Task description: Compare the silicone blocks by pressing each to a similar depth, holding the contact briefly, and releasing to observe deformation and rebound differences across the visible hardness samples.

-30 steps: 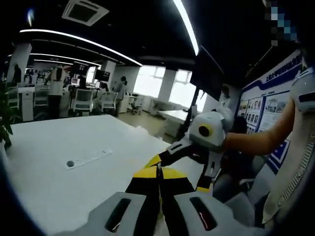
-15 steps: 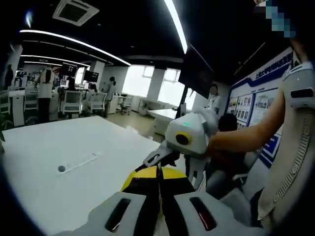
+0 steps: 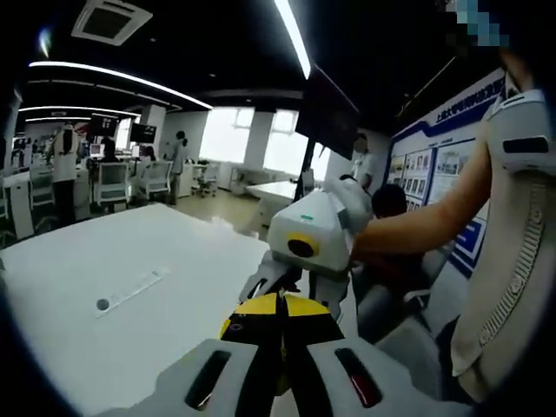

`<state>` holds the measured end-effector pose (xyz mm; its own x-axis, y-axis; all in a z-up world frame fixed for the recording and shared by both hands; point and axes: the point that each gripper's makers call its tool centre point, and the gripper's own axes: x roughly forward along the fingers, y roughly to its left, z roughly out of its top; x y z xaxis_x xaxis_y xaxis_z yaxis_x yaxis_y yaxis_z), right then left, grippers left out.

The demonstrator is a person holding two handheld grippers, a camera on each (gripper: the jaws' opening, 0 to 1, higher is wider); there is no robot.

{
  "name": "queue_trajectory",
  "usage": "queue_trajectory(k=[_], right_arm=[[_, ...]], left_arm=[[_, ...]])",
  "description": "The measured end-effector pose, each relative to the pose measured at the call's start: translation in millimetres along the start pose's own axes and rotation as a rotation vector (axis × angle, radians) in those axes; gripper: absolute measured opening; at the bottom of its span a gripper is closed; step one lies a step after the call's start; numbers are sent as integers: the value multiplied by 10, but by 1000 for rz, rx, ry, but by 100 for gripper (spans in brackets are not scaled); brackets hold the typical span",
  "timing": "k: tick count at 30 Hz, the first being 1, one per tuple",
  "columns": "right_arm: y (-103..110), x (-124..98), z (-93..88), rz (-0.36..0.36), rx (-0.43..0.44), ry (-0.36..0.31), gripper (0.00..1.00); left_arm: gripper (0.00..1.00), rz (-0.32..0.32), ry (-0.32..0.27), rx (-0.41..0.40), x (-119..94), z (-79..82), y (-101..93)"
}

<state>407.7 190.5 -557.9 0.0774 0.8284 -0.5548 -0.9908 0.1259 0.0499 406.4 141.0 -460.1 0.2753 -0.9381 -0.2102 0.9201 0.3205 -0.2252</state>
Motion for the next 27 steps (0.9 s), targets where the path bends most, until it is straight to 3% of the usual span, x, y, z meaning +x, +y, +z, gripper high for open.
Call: queue_trajectory(k=[14,27], right_arm=[[298,-59,47,82,102,15,15],[347,-124,40,51,90,41,8]], left_arm=[[0,-19,-39,18,-82,40,-203],[0,-42,-44,29,-93,61,-312]])
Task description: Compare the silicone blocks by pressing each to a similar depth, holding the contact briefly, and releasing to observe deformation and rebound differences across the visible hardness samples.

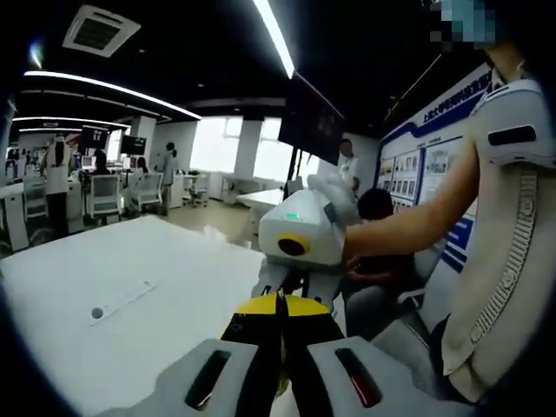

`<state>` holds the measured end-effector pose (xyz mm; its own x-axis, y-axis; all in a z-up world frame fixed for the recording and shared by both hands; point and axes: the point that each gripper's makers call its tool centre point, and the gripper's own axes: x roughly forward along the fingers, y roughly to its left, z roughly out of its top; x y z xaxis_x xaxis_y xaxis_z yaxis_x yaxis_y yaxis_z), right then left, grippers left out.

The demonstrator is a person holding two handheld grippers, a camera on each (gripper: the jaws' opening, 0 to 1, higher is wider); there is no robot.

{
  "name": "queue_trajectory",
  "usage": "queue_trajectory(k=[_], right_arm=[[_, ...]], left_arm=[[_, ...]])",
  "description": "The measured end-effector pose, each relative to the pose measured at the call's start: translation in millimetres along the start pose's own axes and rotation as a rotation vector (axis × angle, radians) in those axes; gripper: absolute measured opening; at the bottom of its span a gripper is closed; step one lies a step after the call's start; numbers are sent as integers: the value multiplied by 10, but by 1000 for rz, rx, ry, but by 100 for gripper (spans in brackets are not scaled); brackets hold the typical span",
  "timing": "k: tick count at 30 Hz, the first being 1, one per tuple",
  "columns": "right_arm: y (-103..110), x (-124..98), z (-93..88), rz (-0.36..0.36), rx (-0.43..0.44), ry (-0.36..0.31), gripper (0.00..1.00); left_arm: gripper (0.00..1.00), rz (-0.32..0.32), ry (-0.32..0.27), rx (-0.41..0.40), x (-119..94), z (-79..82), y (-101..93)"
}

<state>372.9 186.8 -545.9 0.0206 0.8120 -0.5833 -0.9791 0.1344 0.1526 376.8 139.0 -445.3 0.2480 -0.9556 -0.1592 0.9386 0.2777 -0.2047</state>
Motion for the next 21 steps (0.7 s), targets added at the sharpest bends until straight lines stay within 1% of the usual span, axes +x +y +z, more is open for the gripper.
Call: queue_trajectory(k=[2,3,4,6,7,8,9,10,11,12,14,15,16,18,19,20,21], right_arm=[[9,-3,-16,-2,6,8,8],[-39,-6,9,-33,-27,-10,8],[13,-6,-18,-4,7,6,8],[-14,-12,-3,-34,-30,-4,8],[5,-11,-5,-18,-9,-1,8],[-18,-10,10,-35,-26,-9,8],[-16,-9,5,-34,-28,-4,8],[14,-5,-7,-14,-6,6,8],[-13,-1,15,-35,-33,-11,8],[4,-1,3,-24,-21,-3,8],[0,2,16,-34,-38,-8,8],[33,2,2,-8,-8,6,8],[8,5,21,-27,-29,-4,8],[17,4,32,-26,-30,-2,8],[-19,3,57,-50,-62,-14,8],[23,6,34,-20,-28,1,8],[19,6,41,-28,-37,-5,8]], left_arm=[[0,-2,4,3,3,-6,-9],[0,-1,2,6,2,-4,-8],[0,-3,2,3,3,-6,-13],[0,-3,-3,3,1,0,-15],[0,-2,-4,7,-1,1,-17],[0,-2,-4,7,-4,2,-19],[0,-4,-4,9,-7,1,-22],[0,-2,-2,12,-10,-3,-22],[0,-3,-3,11,-15,0,-24],[0,-2,-2,12,-16,-2,-26],[0,0,-3,15,-26,3,-26],[0,1,-3,14,-29,1,-26],[0,1,-4,15,-34,4,-26],[0,2,-5,17,-44,12,-32],[0,3,-6,18,-48,18,-35],[0,6,-4,22,-49,15,-33],[0,6,-7,21,-51,18,-32]])
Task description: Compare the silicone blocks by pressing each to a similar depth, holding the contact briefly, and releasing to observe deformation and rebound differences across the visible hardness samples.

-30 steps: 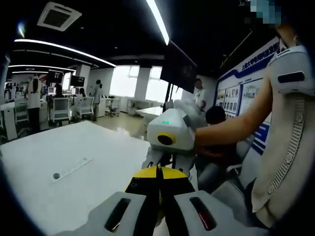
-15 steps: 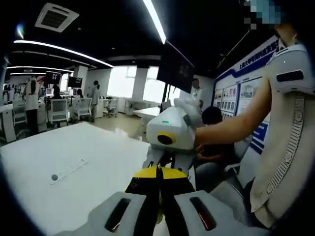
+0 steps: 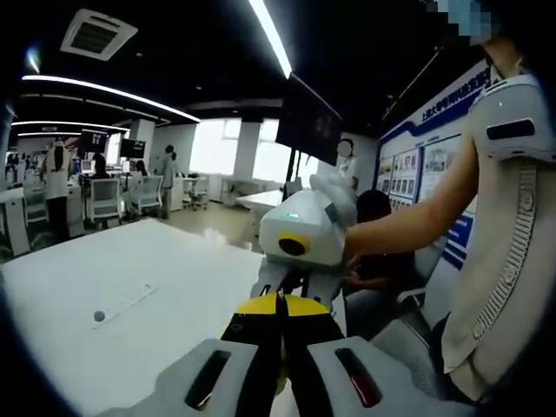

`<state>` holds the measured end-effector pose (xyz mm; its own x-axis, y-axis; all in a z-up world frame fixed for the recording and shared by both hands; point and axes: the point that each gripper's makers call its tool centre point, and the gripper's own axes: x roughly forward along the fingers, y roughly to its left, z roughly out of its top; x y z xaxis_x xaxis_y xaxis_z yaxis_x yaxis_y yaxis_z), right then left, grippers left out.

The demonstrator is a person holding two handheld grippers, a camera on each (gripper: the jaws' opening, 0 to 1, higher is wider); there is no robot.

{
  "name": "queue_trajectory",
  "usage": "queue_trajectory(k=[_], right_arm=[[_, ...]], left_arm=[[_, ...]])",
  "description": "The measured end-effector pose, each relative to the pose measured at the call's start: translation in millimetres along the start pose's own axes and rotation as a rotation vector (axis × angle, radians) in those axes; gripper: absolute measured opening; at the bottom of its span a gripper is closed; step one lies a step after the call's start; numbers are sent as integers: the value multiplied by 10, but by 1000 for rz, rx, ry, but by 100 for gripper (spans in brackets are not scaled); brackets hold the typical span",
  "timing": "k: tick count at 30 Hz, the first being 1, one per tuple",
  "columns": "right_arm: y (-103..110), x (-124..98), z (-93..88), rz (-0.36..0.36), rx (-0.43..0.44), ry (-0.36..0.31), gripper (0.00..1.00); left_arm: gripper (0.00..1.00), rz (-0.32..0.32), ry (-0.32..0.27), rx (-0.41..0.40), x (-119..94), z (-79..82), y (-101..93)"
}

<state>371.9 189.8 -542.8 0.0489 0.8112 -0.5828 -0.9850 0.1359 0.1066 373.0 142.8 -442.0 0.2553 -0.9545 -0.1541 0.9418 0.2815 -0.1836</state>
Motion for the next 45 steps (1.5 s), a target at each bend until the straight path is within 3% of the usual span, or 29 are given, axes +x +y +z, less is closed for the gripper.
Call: queue_trajectory(k=[23,27,45], right_arm=[[-13,14,4,4,-5,-3,10],[5,34,10,31,41,-10,11],[-165,77,41,-23,-61,-62,22]], left_arm=[[0,12,-8,3,-5,-1,12],[0,26,-4,-7,-9,0,43],[0,69,-27,-69,-3,-34,195]])
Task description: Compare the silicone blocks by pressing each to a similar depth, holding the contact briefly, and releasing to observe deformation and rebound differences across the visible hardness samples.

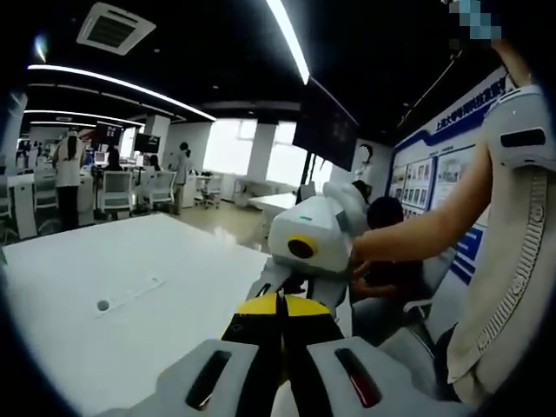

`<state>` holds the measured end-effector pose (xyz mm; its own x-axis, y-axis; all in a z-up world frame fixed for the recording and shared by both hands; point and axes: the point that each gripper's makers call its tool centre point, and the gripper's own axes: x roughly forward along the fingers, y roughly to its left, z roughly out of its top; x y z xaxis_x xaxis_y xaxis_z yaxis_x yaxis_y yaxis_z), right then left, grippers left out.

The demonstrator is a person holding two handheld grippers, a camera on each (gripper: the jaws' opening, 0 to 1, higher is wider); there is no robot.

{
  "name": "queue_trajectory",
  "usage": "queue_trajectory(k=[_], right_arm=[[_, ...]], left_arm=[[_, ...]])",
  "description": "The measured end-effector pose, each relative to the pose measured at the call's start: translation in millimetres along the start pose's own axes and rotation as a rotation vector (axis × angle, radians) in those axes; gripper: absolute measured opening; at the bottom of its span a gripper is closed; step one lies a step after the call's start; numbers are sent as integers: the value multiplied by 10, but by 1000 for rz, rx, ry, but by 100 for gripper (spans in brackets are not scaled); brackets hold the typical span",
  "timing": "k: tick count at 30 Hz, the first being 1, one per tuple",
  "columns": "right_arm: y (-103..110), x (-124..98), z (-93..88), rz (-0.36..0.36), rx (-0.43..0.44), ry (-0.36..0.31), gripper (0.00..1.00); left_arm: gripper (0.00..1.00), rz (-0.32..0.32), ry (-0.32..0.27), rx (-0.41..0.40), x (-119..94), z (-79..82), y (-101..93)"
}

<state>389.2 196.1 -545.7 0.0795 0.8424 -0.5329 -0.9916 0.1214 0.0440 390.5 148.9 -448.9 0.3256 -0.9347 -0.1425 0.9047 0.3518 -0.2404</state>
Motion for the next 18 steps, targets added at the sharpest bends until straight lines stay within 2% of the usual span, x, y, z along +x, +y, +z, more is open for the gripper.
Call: queue_trajectory(k=[5,10,13,16,18], right_arm=[[-13,10,32,-10,-20,-20,32],[-25,17,45,-22,-19,-24,36],[-36,4,76,-34,-7,-40,44],[-76,-35,98,-80,14,-61,52],[-64,-63,99,-98,13,-70,53]], left_arm=[[0,15,8,-29,-18,-69,70],[0,24,-7,-46,-31,-98,98],[0,32,-3,-55,-32,-138,125],[0,33,-8,-72,-40,-162,135],[0,34,-14,-86,-49,-173,143]])
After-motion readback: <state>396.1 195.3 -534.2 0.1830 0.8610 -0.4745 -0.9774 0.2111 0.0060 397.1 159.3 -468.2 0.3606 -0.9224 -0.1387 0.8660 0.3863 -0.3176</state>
